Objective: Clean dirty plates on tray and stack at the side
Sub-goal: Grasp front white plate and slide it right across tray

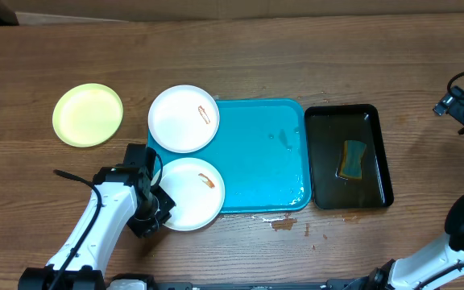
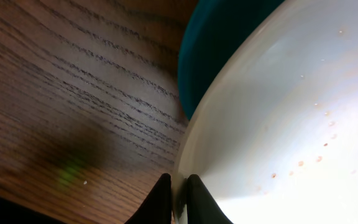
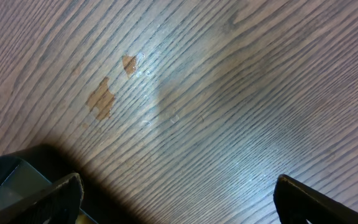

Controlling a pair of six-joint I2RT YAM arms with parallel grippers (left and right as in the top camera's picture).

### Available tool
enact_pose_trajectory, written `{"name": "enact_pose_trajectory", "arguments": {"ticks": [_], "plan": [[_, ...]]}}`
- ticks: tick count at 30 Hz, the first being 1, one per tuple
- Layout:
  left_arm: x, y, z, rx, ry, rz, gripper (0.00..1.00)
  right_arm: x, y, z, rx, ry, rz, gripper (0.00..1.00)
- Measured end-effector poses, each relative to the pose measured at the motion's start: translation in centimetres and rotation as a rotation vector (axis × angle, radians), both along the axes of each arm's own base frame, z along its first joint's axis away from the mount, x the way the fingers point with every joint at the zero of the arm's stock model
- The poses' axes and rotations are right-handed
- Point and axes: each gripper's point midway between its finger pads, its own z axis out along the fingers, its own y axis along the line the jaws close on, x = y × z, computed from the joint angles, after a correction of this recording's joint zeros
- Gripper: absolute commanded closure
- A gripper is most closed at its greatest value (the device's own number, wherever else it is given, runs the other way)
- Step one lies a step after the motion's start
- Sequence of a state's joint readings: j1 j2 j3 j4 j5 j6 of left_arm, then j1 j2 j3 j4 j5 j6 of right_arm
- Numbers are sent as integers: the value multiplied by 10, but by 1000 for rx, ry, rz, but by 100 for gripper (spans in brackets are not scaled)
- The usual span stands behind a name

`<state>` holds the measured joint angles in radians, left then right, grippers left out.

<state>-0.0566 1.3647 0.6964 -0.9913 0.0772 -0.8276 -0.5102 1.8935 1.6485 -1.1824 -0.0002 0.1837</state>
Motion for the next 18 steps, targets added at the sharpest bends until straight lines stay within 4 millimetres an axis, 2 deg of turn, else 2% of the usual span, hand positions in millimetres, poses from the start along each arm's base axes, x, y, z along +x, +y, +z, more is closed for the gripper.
{"name": "enact_pose_trajectory", "arguments": {"ticks": [1,6,12,18], "plan": [[0,0,0,0,0,0,96,0,0,0,0,0,0,0],[2,-8,0,-47,-9,-29,96,0,0,0,0,0,0,0],[7,-29,5,-181,-47,-141,96,0,0,0,0,0,0,0],[36,-49,31,-269,-166,-320,96,0,0,0,0,0,1,0]]}}
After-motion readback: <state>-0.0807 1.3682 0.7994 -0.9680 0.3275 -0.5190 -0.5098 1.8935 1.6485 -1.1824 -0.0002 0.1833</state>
